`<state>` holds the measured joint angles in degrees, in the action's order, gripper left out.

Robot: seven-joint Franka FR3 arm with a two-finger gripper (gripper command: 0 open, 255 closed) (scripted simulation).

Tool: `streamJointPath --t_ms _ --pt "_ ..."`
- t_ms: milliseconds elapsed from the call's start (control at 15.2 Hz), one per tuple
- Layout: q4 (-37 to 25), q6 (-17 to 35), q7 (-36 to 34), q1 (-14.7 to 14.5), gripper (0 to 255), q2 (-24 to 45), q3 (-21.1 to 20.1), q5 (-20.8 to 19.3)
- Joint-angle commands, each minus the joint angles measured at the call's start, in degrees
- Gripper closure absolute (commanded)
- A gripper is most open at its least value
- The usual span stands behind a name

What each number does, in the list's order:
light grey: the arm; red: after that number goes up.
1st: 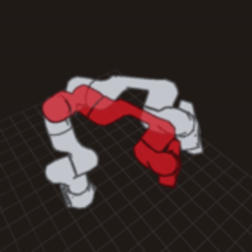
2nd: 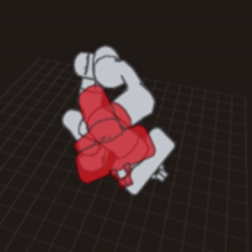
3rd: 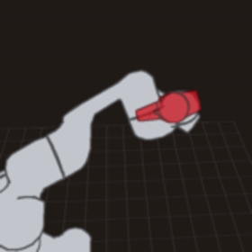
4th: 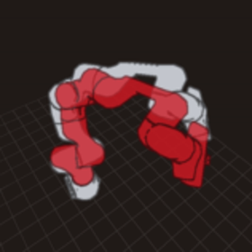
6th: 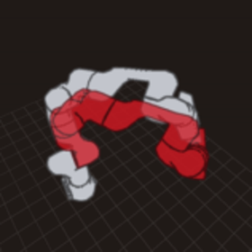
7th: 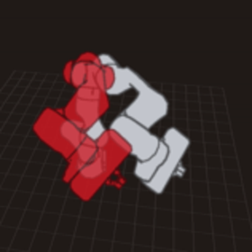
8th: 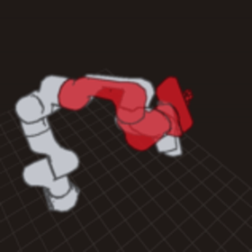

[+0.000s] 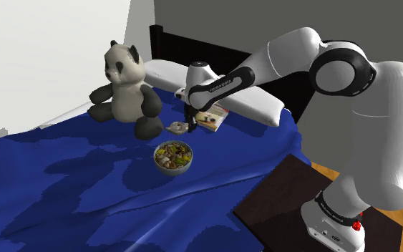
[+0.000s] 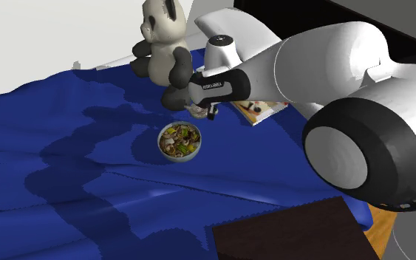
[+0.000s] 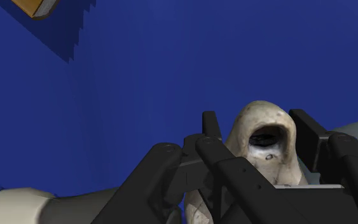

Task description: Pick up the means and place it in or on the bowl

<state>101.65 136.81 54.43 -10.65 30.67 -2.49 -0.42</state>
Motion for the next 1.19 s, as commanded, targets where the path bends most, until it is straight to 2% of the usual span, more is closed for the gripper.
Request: streamJointPath --t_ms 0,660,1122 --pt "-0.21 -1.17 0.01 0.02 255 -0.95 -0.03 0.04" --pt "-1.71 -6.59 0.04 0.1 255 -4.88 -0.13 0.2" --pt "6.92 -2.49 -8.51 -5.81 255 -9.46 -1.84 -1.24"
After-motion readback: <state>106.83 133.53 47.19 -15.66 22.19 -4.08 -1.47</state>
